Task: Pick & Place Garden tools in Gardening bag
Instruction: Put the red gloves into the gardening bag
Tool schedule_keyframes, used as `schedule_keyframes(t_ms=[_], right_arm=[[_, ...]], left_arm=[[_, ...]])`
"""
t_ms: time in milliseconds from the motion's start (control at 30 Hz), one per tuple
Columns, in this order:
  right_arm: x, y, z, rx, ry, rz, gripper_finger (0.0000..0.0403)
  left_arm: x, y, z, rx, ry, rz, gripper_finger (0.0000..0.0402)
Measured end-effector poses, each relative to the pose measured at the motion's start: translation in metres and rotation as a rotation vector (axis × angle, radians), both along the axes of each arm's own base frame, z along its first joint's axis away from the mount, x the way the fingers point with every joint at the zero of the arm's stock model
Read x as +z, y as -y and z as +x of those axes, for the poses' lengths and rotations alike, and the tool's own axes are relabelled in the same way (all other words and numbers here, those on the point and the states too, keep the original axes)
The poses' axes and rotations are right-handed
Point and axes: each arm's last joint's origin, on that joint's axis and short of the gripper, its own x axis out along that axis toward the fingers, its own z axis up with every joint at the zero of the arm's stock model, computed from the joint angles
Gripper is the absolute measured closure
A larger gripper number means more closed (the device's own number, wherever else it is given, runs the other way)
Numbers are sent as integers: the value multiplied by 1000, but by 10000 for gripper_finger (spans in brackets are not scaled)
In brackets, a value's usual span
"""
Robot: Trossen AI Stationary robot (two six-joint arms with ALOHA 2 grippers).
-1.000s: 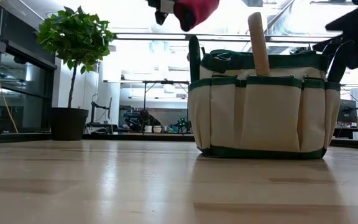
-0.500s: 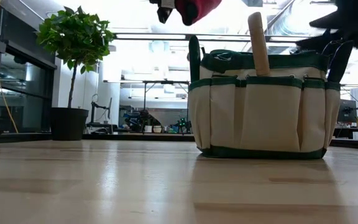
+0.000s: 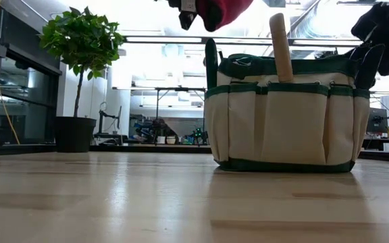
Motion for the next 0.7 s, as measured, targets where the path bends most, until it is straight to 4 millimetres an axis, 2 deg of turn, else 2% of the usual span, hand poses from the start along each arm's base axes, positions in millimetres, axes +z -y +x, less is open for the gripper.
schedule_keyframes(t_ms=[233,400,700], right_arm=[[-2,2,-6,0,-6,0,202],[-4,3,-9,-4,-28,-7,202],[-4,4,-9,-45,-31,-67,202]], left_arm=[[0,21,2,-48,0,11,389],[-9,35,11,-52,-2,61,389],[-30,35,35,-41,18,70,389]])
